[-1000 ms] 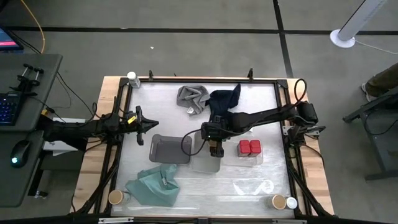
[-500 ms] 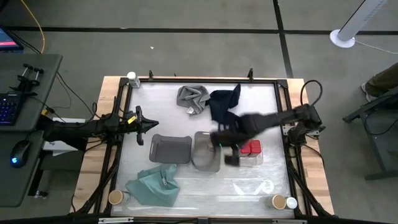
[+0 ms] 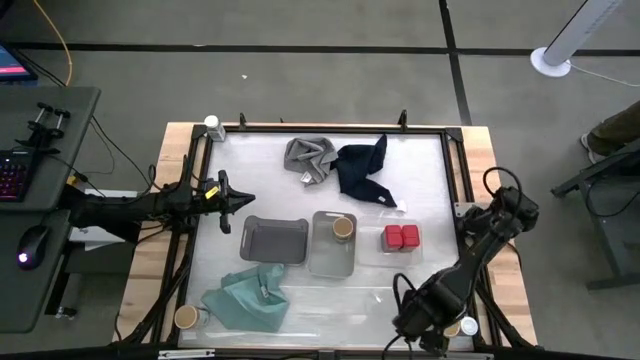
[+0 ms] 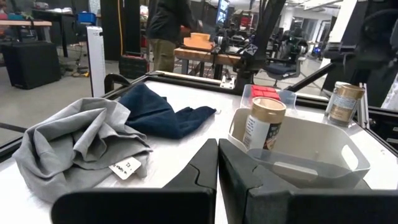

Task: Sort spices by type
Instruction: Put the right brown spice bottle into the gray bin, then put the brown spice bottle into the gray bin

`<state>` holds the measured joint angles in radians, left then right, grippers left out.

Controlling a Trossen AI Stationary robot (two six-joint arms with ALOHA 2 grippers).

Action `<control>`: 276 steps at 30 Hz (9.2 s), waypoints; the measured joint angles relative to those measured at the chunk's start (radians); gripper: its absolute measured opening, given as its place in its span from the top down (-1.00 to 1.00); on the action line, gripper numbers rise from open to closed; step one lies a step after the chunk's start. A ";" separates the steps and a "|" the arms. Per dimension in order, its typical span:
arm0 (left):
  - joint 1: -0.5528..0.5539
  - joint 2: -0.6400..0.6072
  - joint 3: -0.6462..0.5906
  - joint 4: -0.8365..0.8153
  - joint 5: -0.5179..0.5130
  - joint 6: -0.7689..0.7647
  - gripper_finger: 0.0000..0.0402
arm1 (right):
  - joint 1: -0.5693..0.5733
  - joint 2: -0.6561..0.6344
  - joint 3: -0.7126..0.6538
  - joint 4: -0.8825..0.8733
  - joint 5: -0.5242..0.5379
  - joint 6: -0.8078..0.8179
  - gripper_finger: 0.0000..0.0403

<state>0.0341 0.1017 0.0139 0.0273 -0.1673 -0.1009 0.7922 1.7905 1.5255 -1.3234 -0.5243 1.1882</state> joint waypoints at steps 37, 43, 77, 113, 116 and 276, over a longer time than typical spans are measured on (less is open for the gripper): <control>0.000 0.000 0.000 0.000 0.000 0.000 1.00 | -0.015 0.257 -0.003 -0.115 -0.179 -0.118 -0.94; 0.000 0.000 0.000 0.000 0.000 0.000 1.00 | -0.015 0.261 -0.003 -0.140 -0.197 -0.161 -0.82; 0.000 0.000 0.000 0.000 0.000 0.000 1.00 | -0.630 0.241 0.607 -0.249 0.259 -0.624 -0.35; 0.000 0.000 0.000 0.000 0.000 0.000 1.00 | -0.713 0.300 0.403 -0.239 0.108 -0.534 -0.52; 0.000 0.000 0.000 0.000 0.000 0.000 1.00 | -0.713 0.300 0.403 -0.239 0.108 -0.534 -0.52; -0.002 0.010 0.006 0.627 -0.171 -0.569 1.00 | -0.440 0.099 0.686 -0.247 0.756 -0.581 1.00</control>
<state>0.0326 0.1121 0.0201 0.6543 -0.3385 -0.6699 0.3527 1.8896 2.2114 -1.5707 0.2317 0.6076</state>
